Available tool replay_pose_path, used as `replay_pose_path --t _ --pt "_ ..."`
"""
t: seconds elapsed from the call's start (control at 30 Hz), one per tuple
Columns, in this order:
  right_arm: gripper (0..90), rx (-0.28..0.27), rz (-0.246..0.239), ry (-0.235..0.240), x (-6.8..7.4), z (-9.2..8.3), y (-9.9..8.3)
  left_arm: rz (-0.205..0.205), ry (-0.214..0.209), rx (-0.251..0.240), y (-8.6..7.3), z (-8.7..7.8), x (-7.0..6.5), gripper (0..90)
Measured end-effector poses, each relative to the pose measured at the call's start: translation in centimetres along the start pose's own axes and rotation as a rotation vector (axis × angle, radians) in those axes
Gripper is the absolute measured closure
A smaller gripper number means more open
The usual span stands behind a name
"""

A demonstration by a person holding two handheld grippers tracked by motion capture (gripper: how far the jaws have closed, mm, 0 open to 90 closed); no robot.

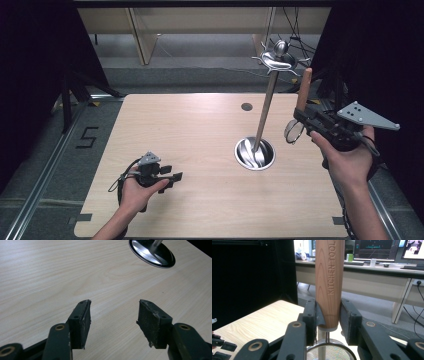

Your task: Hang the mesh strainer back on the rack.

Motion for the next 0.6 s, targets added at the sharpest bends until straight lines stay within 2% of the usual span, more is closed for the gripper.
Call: replay_pose_path --t 0.27,0.4,0.43,0.6 --pt "69.3 -0.004 -0.019 0.005 0.29 0.22 0.31 0.004 0.000 0.006 -0.02 -0.09 0.06 42.8" --pt "69.3 0.002 -0.006 0.009 0.48 0.25 0.35 0.004 0.000 0.006 -0.02 -0.10 0.05 42.8" --pt "69.3 -0.004 -0.026 0.011 0.36 0.34 0.45 0.003 0.000 0.006 -0.02 -0.09 0.05 42.8" --pt "69.3 -0.005 -0.014 0.010 0.55 0.43 0.60 0.003 0.002 0.004 -0.01 -0.07 0.06 42.8"
Point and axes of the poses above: each handheld gripper's, and its own axes: z roughly forward along the jaws, y roughly out of its top, x roughly to its left, the point moved 6 cm from there along z, roughly forward along the jaws, and after that the axes turned 7 degrees about z, right-handed, at the moved point
